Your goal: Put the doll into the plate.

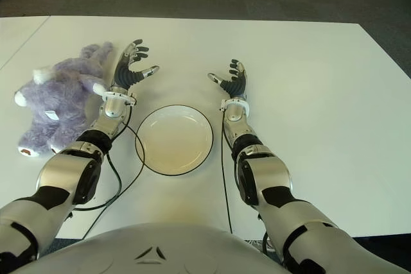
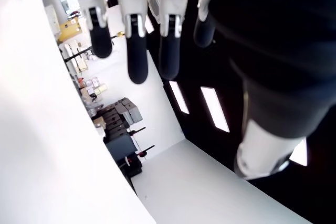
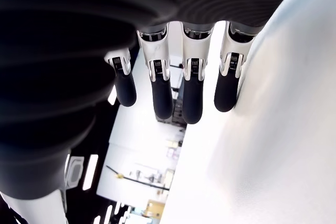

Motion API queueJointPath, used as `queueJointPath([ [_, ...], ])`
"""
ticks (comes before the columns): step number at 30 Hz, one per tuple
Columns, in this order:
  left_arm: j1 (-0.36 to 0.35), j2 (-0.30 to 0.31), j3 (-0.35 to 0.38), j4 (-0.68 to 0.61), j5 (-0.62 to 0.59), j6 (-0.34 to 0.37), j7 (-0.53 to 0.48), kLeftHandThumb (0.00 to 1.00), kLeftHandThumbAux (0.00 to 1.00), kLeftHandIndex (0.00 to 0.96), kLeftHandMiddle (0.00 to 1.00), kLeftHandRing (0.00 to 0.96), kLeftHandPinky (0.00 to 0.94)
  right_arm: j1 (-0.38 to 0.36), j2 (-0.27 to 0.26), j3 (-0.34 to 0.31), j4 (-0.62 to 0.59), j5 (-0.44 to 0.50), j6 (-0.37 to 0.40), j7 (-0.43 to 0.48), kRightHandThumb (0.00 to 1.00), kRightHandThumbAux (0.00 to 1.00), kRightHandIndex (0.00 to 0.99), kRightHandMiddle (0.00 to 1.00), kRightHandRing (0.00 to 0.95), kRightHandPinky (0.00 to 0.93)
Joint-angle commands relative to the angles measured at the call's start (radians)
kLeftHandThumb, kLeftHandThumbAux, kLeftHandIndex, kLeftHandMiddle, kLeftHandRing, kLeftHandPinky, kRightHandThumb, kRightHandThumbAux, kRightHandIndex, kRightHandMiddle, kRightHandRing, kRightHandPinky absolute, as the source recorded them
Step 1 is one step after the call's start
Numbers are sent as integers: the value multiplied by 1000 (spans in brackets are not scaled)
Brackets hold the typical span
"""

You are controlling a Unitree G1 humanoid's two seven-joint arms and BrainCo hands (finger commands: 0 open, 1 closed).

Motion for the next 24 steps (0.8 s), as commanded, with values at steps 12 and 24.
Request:
queueJointPath([
  [12,-108,33,-41,-13,62,30,43,135,792,114,235,268,287,190,26,-8,123,9,131,25,0,738,163,220,231,227],
  [24,-220,48,-78,-3,98,91,50,127,760,108,220,256,275,189,22,-5,124,6,141,26,0,727,151,201,203,204],
])
